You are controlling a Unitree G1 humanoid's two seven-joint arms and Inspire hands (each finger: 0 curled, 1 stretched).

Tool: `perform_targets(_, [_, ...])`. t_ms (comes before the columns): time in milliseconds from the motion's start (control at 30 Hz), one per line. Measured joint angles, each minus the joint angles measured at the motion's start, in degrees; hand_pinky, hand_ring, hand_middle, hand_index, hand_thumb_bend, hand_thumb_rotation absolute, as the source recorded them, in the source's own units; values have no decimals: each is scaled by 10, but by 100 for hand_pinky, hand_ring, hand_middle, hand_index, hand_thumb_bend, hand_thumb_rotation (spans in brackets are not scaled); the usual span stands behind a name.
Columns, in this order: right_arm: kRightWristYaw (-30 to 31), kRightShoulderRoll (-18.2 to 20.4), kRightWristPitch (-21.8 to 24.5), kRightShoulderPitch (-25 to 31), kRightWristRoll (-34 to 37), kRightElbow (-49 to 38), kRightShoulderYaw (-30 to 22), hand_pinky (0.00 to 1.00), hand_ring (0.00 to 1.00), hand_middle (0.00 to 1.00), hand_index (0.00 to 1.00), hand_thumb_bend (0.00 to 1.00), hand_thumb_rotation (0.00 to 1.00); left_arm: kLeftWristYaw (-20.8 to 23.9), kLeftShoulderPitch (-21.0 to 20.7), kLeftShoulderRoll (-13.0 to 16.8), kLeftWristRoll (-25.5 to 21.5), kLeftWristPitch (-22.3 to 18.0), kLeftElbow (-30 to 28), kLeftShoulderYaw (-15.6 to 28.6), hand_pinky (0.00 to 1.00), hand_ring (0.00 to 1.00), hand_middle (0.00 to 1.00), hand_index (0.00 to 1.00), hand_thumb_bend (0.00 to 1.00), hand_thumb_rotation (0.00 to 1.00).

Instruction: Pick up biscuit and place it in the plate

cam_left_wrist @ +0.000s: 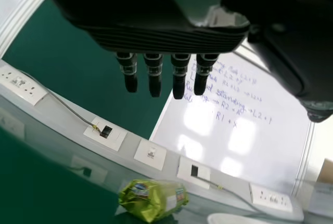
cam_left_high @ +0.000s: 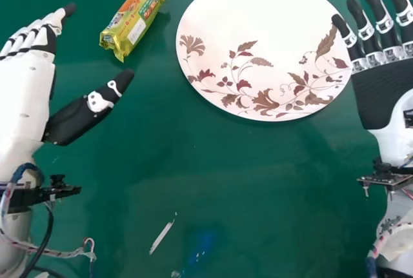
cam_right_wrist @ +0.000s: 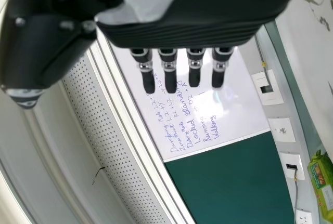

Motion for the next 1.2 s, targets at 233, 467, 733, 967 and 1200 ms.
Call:
perform_targets(233, [-5,15,-1,13,-11,-7,16,100,100,99,97,100,58,-70,-13,58,-39,9,-25,64,100,100,100,100,100,97])
perform_targets(467, [-14,31,-1,22,-14,-26,38,100,100,100,98,100,62,-158,-26,102,-43,41,-53,93,100,100,100,100,100,96])
perform_targets(733, [-22,48,6,30,-7,-39,63,100,100,100,99,100,60,-226,-80,155,-43,63,-35,96,100,100,100,100,100,98])
perform_targets(967, [-30,65,6,23,-16,-46,80,100,100,100,99,100,59,-240,-102,188,-55,60,3,99,100,100,100,100,100,97])
perform_targets(1200, [-30,63,14,19,-14,-52,84,100,100,98,96,100,53,-222,-127,205,-59,38,26,105,100,100,100,100,100,88])
